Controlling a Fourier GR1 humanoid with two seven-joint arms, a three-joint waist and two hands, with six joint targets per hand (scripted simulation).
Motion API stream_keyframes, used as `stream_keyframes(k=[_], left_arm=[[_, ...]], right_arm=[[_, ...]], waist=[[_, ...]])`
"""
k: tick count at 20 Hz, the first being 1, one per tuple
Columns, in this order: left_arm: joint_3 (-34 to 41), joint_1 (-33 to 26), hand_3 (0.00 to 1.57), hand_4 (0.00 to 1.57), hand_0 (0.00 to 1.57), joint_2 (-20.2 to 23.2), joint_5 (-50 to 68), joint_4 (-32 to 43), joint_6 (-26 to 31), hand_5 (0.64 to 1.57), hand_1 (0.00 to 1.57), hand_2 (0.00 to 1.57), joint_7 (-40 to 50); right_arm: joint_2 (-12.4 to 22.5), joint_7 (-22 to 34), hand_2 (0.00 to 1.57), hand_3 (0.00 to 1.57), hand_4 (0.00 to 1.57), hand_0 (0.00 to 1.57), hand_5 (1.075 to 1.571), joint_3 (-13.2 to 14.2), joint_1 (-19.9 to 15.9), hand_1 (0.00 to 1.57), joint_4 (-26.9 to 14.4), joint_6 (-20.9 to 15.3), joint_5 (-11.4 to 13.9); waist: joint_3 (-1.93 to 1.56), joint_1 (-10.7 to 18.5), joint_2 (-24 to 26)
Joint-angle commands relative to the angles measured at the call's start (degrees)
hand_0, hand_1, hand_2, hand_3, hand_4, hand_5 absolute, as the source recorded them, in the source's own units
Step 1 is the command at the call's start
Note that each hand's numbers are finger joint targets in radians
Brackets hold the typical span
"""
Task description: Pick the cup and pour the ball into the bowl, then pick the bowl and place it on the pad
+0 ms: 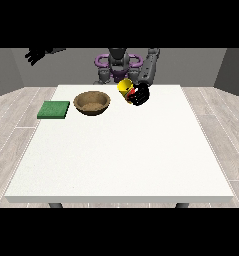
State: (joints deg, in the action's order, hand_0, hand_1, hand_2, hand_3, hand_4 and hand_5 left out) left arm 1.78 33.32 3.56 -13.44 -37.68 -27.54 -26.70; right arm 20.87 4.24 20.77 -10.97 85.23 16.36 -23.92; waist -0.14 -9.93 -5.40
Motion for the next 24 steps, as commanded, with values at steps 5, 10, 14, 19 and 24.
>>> stream_keyframes(k=[5,10,14,19,24], left_arm=[[-15.8,6.1,1.57,1.45,1.37,2.1,-24.2,8.2,-13.8,1.531,1.37,1.57,18.1],[-21.1,14.0,1.57,1.45,1.37,-2.1,-32.8,10.8,-11.4,1.531,1.37,1.57,32.7],[-26.2,17.9,1.57,1.44,1.36,-3.5,-39.6,13.1,-7.3,1.545,1.36,1.57,41.2],[-33.2,23.6,1.57,1.41,1.33,-3.5,-46.1,13.7,0.1,1.554,1.33,1.57,52.5],[-39.3,29.6,1.57,1.10,1.47,-3.5,-54.2,15.2,6.9,1.570,1.47,1.57,58.4]], right_arm=[[0.0,0.6,0.00,0.19,0.66,0.00,1.563,-0.2,-0.1,0.00,-6.0,1.1,0.0],[0.8,-4.6,0.00,0.00,0.68,0.00,1.559,1.5,1.1,0.00,-12.8,3.7,1.2],[3.4,-6.1,0.00,0.00,0.68,0.00,1.559,3.2,1.9,0.00,-17.6,8.2,-0.3],[2.6,-3.9,0.00,0.15,0.70,0.00,1.559,1.6,-1.2,0.00,-19.3,6.7,0.6],[1.6,-4.2,0.00,0.25,0.70,0.00,1.556,0.6,-3.3,0.00,-20.6,4.4,2.3]], waist=[[-0.25,-0.3,6.0],[0.01,3.2,6.5],[-0.01,3.7,8.5],[0.03,1.9,10.1],[0.04,2.7,10.1]])
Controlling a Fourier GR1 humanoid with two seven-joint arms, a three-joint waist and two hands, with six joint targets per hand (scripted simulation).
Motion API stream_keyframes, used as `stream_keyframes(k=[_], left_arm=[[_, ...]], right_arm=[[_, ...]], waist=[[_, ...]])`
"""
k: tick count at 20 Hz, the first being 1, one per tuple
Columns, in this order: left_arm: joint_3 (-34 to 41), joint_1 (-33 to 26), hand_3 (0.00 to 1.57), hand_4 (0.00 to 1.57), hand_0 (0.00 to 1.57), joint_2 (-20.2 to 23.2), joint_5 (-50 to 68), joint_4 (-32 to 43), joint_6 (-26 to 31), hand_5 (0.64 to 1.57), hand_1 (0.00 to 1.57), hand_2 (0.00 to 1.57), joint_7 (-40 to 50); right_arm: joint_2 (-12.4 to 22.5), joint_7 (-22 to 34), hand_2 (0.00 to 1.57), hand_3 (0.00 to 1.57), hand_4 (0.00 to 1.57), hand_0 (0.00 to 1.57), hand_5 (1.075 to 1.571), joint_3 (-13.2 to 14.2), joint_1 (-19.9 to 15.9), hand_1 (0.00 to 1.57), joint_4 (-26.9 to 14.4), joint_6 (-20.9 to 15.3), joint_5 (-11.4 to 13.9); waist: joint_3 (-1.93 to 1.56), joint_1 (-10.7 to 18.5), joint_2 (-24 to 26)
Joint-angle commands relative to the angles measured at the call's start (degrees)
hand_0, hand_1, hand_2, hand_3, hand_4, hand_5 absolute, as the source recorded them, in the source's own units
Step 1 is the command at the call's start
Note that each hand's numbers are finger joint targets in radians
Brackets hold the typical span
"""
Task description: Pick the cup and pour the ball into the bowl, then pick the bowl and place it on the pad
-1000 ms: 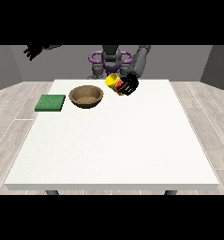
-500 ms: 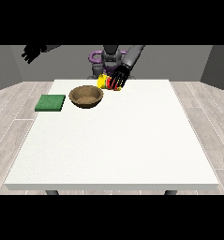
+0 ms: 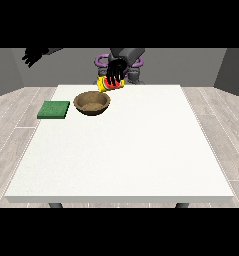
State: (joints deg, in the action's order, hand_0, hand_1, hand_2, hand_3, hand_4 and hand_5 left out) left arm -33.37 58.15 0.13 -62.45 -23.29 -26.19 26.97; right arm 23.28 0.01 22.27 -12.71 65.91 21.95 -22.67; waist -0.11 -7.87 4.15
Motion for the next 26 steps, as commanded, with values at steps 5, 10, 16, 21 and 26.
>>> stream_keyframes(k=[5,10,16,21,26], left_arm=[[-12.6,-0.2,1.54,1.03,0.61,-0.1,-8.3,-5.5,15.1,1.571,0.61,1.49,9.5],[-15.3,0.8,1.57,1.11,0.19,-0.1,-8.9,-12.5,24.5,1.569,0.19,1.25,9.5],[-9.6,-3.1,1.49,1.04,0.00,2.4,-8.3,-17.9,18.4,1.567,0.00,1.15,8.0],[5.8,-6.3,1.15,1.32,1.04,8.0,7.8,-25.6,8.4,1.562,1.04,1.51,0.0],[22.5,-8.5,0.00,1.18,0.00,8.3,27.9,-34.1,5.8,1.551,0.00,0.00,-7.1]], right_arm=[[-2.4,0.7,0.00,0.31,0.69,0.00,1.553,-2.6,-3.3,0.00,-3.2,-1.7,1.9],[-3.1,-4.4,0.00,0.34,0.69,0.00,1.552,-2.8,-4.2,0.00,-4.5,-1.7,3.5],[-2.3,-1.7,0.00,0.14,0.73,0.00,1.546,-1.8,-1.9,0.00,-3.5,-4.2,3.3],[-1.5,-1.6,0.00,0.18,0.74,0.00,1.553,0.3,-0.8,0.00,-3.6,-5.0,2.2],[-2.5,-0.8,0.00,0.00,0.78,0.00,1.557,-0.2,-1.1,0.00,-3.1,-7.8,3.3]], waist=[[0.07,-2.1,2.6],[0.06,-1.6,-0.3],[0.13,3.3,2.9],[0.37,7.2,2.8],[1.01,11.6,2.7]])
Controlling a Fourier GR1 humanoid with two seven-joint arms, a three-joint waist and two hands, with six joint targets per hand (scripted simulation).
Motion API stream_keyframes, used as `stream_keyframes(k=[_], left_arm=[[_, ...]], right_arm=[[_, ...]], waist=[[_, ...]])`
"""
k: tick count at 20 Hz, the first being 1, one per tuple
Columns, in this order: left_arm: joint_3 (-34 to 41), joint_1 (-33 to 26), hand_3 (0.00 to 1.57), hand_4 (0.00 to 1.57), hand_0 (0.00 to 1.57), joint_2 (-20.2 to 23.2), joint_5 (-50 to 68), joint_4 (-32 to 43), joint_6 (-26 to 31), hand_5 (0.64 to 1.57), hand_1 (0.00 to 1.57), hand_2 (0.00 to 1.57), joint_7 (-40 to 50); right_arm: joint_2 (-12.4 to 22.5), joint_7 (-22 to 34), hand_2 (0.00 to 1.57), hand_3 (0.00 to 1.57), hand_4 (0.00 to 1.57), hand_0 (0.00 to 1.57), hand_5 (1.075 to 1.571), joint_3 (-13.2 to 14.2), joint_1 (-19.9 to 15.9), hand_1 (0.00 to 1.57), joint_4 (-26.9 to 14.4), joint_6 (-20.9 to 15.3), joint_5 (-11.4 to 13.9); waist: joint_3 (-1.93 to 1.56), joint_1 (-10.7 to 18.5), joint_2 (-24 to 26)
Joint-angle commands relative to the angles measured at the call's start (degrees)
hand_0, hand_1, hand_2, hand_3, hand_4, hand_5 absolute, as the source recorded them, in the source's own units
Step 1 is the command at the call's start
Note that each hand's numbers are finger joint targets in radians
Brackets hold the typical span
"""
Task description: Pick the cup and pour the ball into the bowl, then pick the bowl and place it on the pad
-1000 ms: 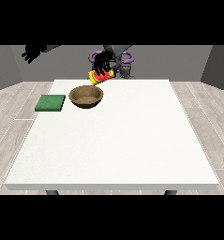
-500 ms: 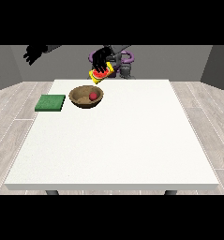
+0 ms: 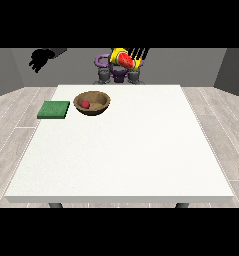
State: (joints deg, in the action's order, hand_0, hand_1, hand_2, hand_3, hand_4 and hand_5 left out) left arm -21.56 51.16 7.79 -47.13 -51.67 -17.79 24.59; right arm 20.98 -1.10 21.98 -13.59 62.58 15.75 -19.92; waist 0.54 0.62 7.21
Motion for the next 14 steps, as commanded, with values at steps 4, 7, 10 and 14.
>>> stream_keyframes(k=[4,7,10,14], left_arm=[[22.6,-1.9,0.00,1.09,0.00,0.4,28.9,-10.7,2.0,1.571,0.00,0.00,-9.2],[28.3,-2.3,0.00,1.05,0.00,2.8,39.5,-13.8,11.5,1.567,0.00,0.00,-13.2],[33.9,-4.3,0.00,1.06,0.00,7.8,47.1,-13.0,20.1,1.566,0.00,0.00,-15.8],[39.7,-1.4,0.00,1.06,0.00,15.7,53.8,-11.5,29.7,1.558,0.00,0.00,-15.6]], right_arm=[[-3.4,-1.3,0.00,0.00,0.78,0.00,1.555,-0.9,1.1,0.00,0.0,-3.8,1.8],[-5.5,-2.5,0.00,0.00,0.78,0.00,1.560,-0.1,1.8,0.00,-1.5,-7.2,2.3],[-8.1,-5.7,0.00,0.00,0.72,0.00,1.566,-0.3,3.1,0.00,-1.5,-8.0,2.4],[-10.3,-10.5,0.00,0.00,0.74,0.00,1.565,0.1,1.4,0.00,-3.2,-8.9,2.4]], waist=[[0.26,5.0,-2.6],[-0.17,8.6,-3.4],[-0.38,9.7,-6.5],[-0.53,9.9,-11.8]])
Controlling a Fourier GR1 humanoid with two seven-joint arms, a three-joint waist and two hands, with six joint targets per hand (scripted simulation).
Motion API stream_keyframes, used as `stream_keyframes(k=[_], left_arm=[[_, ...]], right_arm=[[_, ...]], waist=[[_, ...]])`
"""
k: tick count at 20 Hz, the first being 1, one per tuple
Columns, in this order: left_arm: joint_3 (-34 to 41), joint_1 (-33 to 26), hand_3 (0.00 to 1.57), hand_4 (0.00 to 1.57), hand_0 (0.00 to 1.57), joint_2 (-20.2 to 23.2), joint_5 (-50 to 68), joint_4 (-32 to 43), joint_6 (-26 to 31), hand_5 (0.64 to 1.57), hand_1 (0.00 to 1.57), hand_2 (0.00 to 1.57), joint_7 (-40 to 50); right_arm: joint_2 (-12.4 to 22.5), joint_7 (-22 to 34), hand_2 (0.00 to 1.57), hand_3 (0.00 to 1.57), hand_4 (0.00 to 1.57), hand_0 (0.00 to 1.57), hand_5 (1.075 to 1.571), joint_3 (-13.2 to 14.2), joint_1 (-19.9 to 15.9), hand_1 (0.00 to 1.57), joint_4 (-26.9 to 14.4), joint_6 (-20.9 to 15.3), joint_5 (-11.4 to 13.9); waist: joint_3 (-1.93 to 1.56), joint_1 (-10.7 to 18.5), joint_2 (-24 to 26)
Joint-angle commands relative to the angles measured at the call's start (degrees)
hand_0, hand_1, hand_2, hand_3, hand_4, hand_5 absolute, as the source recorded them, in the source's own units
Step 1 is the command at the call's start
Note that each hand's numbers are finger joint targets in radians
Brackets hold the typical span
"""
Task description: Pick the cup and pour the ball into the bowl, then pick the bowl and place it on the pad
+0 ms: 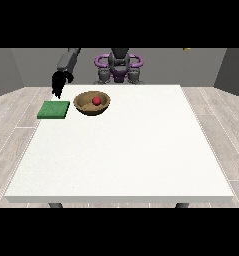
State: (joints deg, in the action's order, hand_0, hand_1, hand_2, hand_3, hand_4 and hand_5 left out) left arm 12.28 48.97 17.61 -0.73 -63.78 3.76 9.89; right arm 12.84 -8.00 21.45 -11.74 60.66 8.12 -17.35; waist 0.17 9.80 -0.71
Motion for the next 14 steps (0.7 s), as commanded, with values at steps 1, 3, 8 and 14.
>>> stream_keyframes(k=[1,3,8,14], left_arm=[[6.5,-2.3,0.00,1.05,0.00,6.2,7.9,1.0,8.9,1.559,0.00,0.00,-3.0],[6.7,-0.1,0.00,1.05,0.00,7.1,9.6,-1.0,10.0,1.558,0.00,0.00,0.6],[8.1,-5.3,0.00,0.98,0.00,9.4,10.7,-3.0,10.3,1.552,0.00,0.00,0.2],[10.7,-7.4,0.00,1.01,0.00,13.8,15.6,-4.7,16.3,1.535,0.00,0.00,0.1]], right_arm=[[-3.4,-1.3,0.00,0.00,0.73,0.00,1.566,-1.7,-0.6,0.00,-0.1,-2.3,1.0],[-2.1,-6.7,0.00,0.00,0.74,0.00,1.568,0.6,-1.7,0.00,-6.7,0.0,0.2],[-1.2,-7.9,0.00,0.00,0.61,0.00,1.557,-0.8,-6.8,0.00,-13.4,0.7,1.0],[-2.4,-16.3,0.00,0.00,0.55,0.00,1.558,-0.9,-7.2,0.00,-19.6,1.5,1.9]], waist=[[-0.13,-0.4,-2.6],[-0.23,1.4,-4.7],[-0.21,-1.3,-4.7],[-0.23,-1.0,-7.0]])
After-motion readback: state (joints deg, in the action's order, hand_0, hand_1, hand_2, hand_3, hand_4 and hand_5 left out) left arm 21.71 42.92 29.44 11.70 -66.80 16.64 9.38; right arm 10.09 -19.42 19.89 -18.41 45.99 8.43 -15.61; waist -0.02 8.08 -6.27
